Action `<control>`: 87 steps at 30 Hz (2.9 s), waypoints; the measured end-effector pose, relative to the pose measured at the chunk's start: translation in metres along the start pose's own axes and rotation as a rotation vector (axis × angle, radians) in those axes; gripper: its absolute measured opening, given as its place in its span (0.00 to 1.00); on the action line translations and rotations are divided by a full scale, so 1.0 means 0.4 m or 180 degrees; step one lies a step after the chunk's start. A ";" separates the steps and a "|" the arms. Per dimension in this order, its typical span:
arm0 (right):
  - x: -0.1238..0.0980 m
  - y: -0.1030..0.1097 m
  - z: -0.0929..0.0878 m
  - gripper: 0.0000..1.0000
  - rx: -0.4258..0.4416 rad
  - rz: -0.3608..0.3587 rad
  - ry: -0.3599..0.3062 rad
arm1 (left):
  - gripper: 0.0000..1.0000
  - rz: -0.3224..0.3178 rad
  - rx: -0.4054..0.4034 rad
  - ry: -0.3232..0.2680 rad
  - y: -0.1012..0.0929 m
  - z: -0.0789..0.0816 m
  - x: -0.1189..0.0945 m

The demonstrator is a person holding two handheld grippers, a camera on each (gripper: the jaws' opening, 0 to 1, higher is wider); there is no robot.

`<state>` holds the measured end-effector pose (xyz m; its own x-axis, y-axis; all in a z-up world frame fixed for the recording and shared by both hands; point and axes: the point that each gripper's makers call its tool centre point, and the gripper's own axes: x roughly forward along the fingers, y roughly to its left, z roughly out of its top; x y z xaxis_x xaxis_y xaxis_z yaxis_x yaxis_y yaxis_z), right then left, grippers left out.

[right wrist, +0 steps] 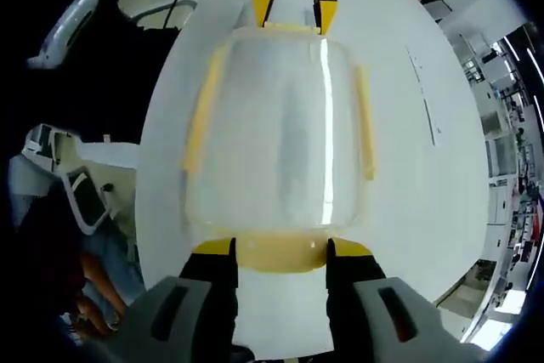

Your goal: Snap each plastic latch of the storage box into its locked position after aligning the lid with the box until every specified latch is closed and the lid sits flush.

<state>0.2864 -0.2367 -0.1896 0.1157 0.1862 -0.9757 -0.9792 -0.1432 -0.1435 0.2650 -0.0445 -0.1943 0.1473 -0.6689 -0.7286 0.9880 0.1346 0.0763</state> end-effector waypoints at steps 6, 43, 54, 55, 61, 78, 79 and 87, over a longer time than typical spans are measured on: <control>0.003 -0.001 0.044 0.38 -0.0011 0.0001 -0.0034 | 0.36 0.0039 -0.0042 0.0018 0.005 -0.032 -0.028; 0.064 -0.028 0.288 0.38 -0.0165 0.0107 -0.0249 | 0.36 0.0181 -0.0237 0.0253 0.001 -0.221 -0.199; 0.098 -0.037 0.348 0.38 -0.0189 0.0125 -0.0323 | 0.36 0.0271 -0.0270 0.0320 0.010 -0.272 -0.243; 0.099 -0.037 0.350 0.38 -0.0188 0.0123 -0.0336 | 0.36 0.0278 -0.0271 0.0321 0.011 -0.276 -0.247; 0.122 -0.041 0.384 0.38 -0.0203 0.0119 -0.0416 | 0.36 0.0294 -0.0318 0.0367 0.015 -0.298 -0.264; 0.165 -0.036 0.455 0.38 -0.0196 0.0102 -0.0470 | 0.36 0.0400 -0.0352 0.0473 0.039 -0.347 -0.315; 0.166 -0.036 0.455 0.38 -0.0196 0.0101 -0.0470 | 0.36 0.0409 -0.0356 0.0471 0.040 -0.349 -0.317; 0.179 -0.036 0.482 0.38 -0.0191 0.0113 -0.0516 | 0.36 0.0416 -0.0379 0.0525 0.034 -0.383 -0.324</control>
<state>0.2766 -0.0338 -0.2253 0.0483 0.3336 -0.9415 -0.9700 -0.2094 -0.1239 0.2522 0.1560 -0.2031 0.2542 -0.5130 -0.8199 0.9471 0.3039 0.1034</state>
